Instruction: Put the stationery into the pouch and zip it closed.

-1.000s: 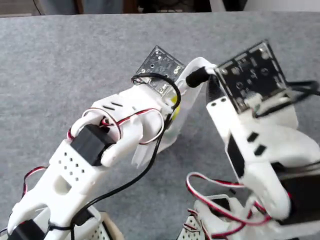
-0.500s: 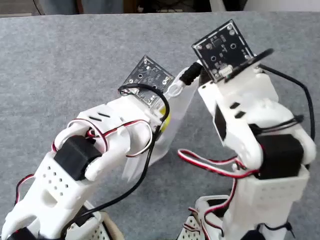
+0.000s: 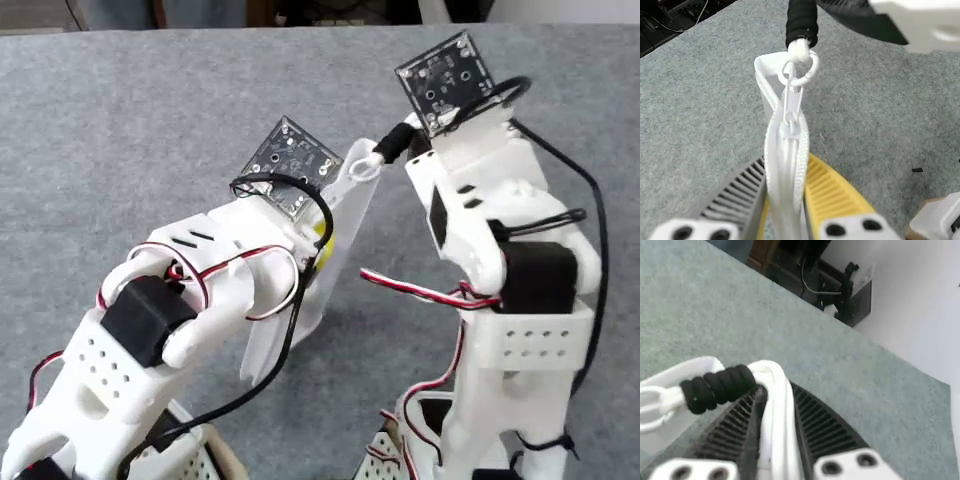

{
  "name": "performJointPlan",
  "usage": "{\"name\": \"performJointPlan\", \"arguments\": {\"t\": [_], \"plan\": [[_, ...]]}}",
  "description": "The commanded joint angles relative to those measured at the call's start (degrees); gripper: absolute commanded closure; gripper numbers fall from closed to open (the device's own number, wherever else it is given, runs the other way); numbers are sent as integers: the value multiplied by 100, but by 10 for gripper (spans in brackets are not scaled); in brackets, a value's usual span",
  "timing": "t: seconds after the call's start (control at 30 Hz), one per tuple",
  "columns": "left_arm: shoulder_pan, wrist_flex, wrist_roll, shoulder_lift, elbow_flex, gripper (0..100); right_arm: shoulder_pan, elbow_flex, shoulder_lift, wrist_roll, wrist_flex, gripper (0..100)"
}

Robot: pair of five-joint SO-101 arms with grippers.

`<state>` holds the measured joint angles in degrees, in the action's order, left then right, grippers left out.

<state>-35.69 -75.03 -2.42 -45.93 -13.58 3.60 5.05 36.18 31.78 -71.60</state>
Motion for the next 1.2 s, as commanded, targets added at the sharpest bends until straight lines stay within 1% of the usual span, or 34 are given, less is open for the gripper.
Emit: {"name": "performJointPlan", "arguments": {"t": [0.0,0.43,0.73,0.93,1.17], "plan": [[-31,-413,-9,-466,75,973,747,198,-92,44,519,986],[-22,-431,0,-633,75,973,1336,268,-971,26,949,986],[4,-431,0,-633,75,973,1793,268,-1508,-9,1029,986],[13,-431,0,-624,57,973,1837,268,-1675,-396,985,986],[22,-369,0,-571,22,973,1670,-31,-1675,-413,563,986]]}}
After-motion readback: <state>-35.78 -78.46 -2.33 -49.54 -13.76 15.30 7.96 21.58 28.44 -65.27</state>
